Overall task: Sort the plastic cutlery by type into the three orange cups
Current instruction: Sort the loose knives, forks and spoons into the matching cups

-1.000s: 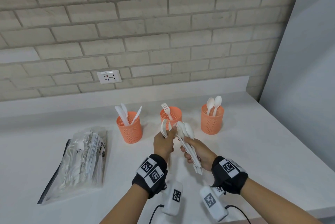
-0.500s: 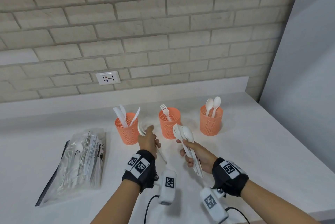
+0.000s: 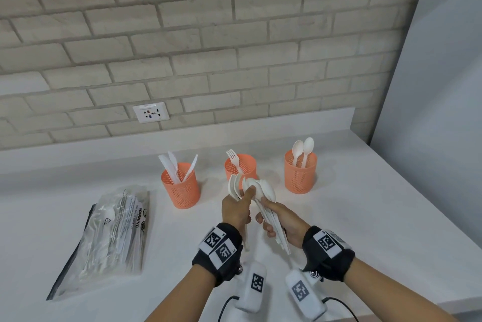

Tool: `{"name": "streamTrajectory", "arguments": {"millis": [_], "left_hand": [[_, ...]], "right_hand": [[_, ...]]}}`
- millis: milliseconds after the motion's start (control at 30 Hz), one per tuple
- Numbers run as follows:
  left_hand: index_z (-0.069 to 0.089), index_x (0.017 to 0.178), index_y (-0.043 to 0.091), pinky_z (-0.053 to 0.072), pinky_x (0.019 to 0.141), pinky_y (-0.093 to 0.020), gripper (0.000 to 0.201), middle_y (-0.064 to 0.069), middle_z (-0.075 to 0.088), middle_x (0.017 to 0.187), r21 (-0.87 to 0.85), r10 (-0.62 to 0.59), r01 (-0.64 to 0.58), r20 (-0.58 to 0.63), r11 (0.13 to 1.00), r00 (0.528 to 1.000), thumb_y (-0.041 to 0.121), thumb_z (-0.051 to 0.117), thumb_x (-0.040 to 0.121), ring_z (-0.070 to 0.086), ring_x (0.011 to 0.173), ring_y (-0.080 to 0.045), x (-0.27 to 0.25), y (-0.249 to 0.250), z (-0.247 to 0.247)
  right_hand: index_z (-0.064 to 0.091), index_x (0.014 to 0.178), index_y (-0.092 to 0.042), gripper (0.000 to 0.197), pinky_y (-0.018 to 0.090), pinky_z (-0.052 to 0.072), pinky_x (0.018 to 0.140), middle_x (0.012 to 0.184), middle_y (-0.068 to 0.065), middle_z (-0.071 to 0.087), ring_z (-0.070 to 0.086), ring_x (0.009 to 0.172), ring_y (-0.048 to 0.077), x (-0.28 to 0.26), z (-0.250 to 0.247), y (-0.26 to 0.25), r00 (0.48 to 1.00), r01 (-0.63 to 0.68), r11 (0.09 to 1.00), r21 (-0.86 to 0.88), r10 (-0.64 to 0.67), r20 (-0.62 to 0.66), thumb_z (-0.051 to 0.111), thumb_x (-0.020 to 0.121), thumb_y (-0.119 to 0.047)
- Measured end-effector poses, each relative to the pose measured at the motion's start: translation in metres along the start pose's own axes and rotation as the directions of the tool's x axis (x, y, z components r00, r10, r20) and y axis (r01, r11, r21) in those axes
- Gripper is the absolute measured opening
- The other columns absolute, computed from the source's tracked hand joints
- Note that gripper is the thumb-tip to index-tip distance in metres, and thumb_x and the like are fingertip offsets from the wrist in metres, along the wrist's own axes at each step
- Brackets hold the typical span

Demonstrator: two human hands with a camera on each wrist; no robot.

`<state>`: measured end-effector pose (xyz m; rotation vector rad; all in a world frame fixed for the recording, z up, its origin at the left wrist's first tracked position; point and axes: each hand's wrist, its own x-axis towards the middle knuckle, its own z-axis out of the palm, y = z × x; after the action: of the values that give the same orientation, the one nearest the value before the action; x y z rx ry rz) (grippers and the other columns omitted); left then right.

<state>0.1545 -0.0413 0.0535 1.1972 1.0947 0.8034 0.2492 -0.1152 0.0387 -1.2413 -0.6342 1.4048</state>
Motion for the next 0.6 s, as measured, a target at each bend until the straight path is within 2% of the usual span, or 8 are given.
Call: {"name": "streamTrajectory", "arguments": {"millis": [100, 233, 333, 400, 467, 500, 600], "left_hand": [[0.054, 0.073, 0.010, 0.034, 0.045, -0.024, 0.026, -0.006, 0.048, 0.064, 0.005, 0.049, -0.049, 0.004, 0.999, 0.999, 0.027, 0.055, 0.091, 0.037, 0.046, -0.014, 0.002, -0.001, 0.004], [0.054, 0.081, 0.009, 0.034, 0.041, -0.020, 0.032, -0.007, 0.052, 0.068, 0.008, 0.148, -0.148, -0.048, 0.989, 0.988, 0.035, 0.043, 0.097, 0.041, 0.051, -0.014, 0.008, 0.005, 0.007], [0.052, 0.098, -0.003, 0.038, 0.039, -0.018, 0.045, -0.012, 0.059, 0.071, 0.008, 0.183, -0.185, -0.177, 0.983, 0.967, 0.039, 0.035, 0.098, 0.049, 0.052, -0.015, 0.018, 0.012, 0.001], [0.047, 0.102, 0.000, 0.042, 0.048, -0.023, 0.040, -0.008, 0.055, 0.061, -0.048, 0.173, -0.189, -0.228, 0.981, 0.958, 0.037, 0.034, 0.099, 0.050, 0.052, -0.017, 0.021, 0.020, -0.004], [0.045, 0.095, 0.008, 0.041, 0.052, -0.026, 0.026, -0.004, 0.044, 0.054, -0.139, 0.131, -0.161, -0.203, 0.977, 0.970, 0.033, 0.038, 0.098, 0.044, 0.048, -0.018, 0.021, 0.026, -0.007], [0.045, 0.087, 0.010, 0.039, 0.048, -0.025, 0.021, -0.003, 0.038, 0.052, -0.175, 0.103, -0.132, -0.166, 0.976, 0.981, 0.028, 0.042, 0.098, 0.040, 0.044, -0.018, 0.019, 0.028, -0.008], [0.049, 0.070, 0.012, 0.032, 0.037, -0.019, 0.021, -0.003, 0.035, 0.053, -0.090, 0.024, -0.028, -0.036, 0.996, 0.999, 0.015, 0.058, 0.089, 0.033, 0.038, -0.012, 0.011, 0.027, -0.008]], "right_hand": [[0.053, 0.099, -0.016, 0.024, 0.016, 0.033, 0.042, 0.060, -0.002, 0.052, 0.041, 0.043, 0.007, -0.004, 0.000, -0.005, 1.000, 0.004, 1.000, 0.031, -0.004, 0.004, 0.038, 0.098, -0.035], [0.054, 0.096, -0.016, 0.018, 0.019, 0.042, 0.044, 0.063, 0.000, 0.053, 0.049, 0.047, 0.010, -0.008, -0.004, -0.007, 1.000, 0.022, 1.000, 0.015, -0.022, -0.004, 0.041, 0.099, -0.029], [0.056, 0.111, -0.020, 0.021, 0.022, 0.047, 0.047, 0.069, 0.003, 0.056, 0.049, 0.046, 0.010, -0.012, -0.009, -0.006, 1.000, 0.027, 1.000, -0.012, -0.027, 0.004, 0.041, 0.099, -0.031], [0.049, 0.121, -0.017, 0.027, 0.023, 0.047, 0.046, 0.070, 0.004, 0.056, 0.046, 0.042, 0.008, -0.012, -0.012, -0.005, 0.999, 0.031, 0.999, -0.041, -0.031, -0.022, 0.041, 0.099, -0.031], [0.043, 0.122, -0.014, 0.028, 0.021, 0.041, 0.042, 0.067, 0.003, 0.052, 0.038, 0.037, 0.006, -0.012, -0.014, -0.004, 0.997, 0.035, 0.994, -0.102, -0.042, -0.067, 0.041, 0.099, -0.030], [0.042, 0.121, -0.014, 0.027, 0.019, 0.037, 0.041, 0.066, 0.002, 0.049, 0.034, 0.037, 0.005, -0.012, -0.014, -0.003, 0.995, 0.041, 0.990, -0.138, -0.053, -0.085, 0.040, 0.099, -0.030], [0.042, 0.119, -0.017, 0.025, 0.015, 0.028, 0.038, 0.063, -0.001, 0.042, 0.029, 0.037, 0.003, -0.012, -0.012, -0.003, 0.990, 0.054, 0.977, -0.207, -0.078, -0.114, 0.038, 0.100, -0.032]]}}
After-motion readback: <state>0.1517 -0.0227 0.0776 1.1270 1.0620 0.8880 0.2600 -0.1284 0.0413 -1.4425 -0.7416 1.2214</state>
